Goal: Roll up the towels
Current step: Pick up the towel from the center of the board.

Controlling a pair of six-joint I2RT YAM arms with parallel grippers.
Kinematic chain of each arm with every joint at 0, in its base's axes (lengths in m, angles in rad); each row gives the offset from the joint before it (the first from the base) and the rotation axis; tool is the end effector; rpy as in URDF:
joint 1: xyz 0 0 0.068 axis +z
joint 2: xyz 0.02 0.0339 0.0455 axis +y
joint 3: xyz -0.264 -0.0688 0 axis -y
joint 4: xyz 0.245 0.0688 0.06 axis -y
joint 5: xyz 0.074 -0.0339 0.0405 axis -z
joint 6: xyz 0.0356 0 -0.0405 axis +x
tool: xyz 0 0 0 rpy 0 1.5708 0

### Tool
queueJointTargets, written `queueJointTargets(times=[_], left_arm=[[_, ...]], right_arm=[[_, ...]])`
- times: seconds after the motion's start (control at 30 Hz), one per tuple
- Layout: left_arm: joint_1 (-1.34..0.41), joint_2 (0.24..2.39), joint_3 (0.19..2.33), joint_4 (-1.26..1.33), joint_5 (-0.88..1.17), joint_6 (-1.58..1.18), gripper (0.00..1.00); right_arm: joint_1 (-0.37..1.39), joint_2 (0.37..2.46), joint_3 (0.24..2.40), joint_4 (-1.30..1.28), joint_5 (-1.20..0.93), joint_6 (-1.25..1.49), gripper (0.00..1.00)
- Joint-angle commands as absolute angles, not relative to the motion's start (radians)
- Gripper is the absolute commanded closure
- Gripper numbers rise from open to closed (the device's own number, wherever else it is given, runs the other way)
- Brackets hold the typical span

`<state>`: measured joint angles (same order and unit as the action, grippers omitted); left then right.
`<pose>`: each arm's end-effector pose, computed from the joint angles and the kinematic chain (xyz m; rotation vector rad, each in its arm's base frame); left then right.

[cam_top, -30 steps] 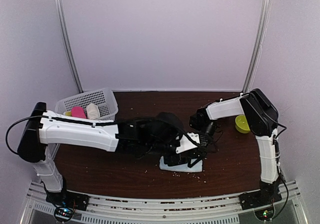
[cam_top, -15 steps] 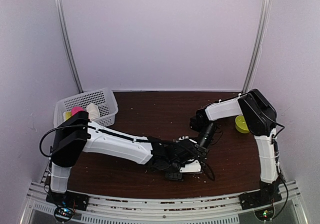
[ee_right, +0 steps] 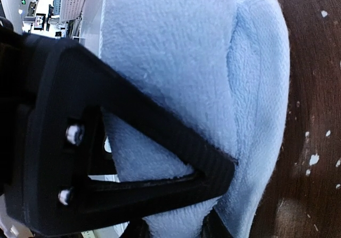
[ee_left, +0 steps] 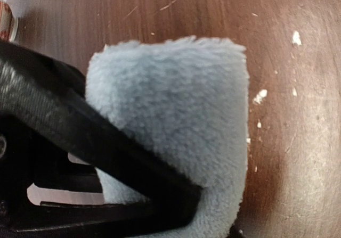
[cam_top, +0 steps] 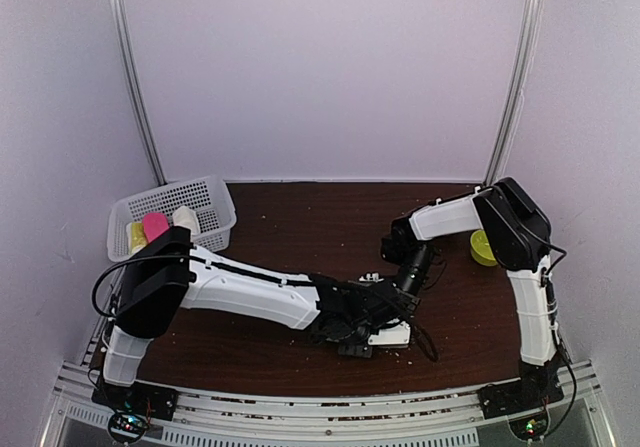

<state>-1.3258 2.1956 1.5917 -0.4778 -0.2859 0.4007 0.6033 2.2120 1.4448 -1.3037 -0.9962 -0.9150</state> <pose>0.1216 -0.4448 0.1424 1.9004 1.7473 0.0450 0.2722 0.2238 0.1163 1.4425 -2.0157 -1.4163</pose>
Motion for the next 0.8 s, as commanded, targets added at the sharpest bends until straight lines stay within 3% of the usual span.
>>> queueJointTargets(times=[0.0,0.13,0.33,0.63,0.77], left_arm=[[-1.313,2.284,1.627,-0.526,-0.235,0.403,0.78],[-1.308,2.276,1.626,-0.542,-0.176,0.384,0.88],[-1.260,2.259,1.649,-0.594,-0.018,0.303,0.91],[-1.166,2.313,1.760,-0.726,0.183,0.182,0.90],[-1.119,2.335,1.771,-0.742,0.289,0.139,0.91]], right_arm=[[0.608,2.254,1.452,-1.352,-0.915,-0.977,0.87],[0.572,2.149,1.472,-1.358,-0.893,-0.965,0.74],[0.459,1.959,1.552,-1.358,-0.842,-0.900,0.61],[0.312,1.646,1.678,-1.308,-0.825,-0.727,0.58],[0.304,1.524,1.639,-1.253,-0.863,-0.711,0.57]])
